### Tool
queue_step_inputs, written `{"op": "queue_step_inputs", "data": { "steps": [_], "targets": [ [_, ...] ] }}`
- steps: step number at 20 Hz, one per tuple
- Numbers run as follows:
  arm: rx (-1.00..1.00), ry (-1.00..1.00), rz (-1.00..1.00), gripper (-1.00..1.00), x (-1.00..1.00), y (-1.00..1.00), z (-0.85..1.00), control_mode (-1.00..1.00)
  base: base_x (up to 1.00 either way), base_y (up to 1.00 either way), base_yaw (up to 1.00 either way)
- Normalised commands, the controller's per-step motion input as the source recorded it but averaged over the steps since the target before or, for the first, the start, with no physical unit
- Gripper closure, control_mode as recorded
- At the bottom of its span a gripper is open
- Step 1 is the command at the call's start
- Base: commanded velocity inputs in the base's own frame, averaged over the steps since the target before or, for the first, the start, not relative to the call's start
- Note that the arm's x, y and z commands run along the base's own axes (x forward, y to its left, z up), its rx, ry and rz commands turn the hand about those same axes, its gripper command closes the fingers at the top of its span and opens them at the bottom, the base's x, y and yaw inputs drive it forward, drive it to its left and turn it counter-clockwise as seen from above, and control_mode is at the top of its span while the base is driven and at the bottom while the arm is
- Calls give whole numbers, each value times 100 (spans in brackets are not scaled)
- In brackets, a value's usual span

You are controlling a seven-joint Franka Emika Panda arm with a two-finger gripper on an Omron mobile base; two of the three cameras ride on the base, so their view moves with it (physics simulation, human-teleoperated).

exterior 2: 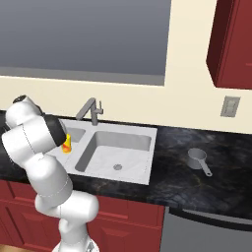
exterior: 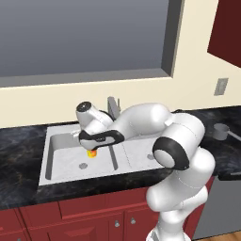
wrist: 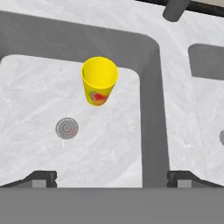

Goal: Move any existing items from the left basin to the right basin for drying. Then move the measuring cup from the counter to the left basin of the sink for washing.

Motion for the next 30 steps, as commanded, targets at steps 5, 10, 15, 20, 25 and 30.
{"op": "queue_step_inputs", "data": {
  "steps": [5,10,15,20,25,30],
  "targets": [
    [1,0,2,-100,5,0,0,-100,0,0,0],
    [2,1,3,-100,17,0,0,-100,0,0,0],
    [1,2,3,-100,24,0,0,-100,0,0,0],
    [0,0,3,-100,21,0,-3,-100,0,0,0],
    [0,0,3,-100,15,1,-7,-100,0,0,0],
    [0,0,2,-100,10,7,-11,-100,0,0,0]
  ]
}}
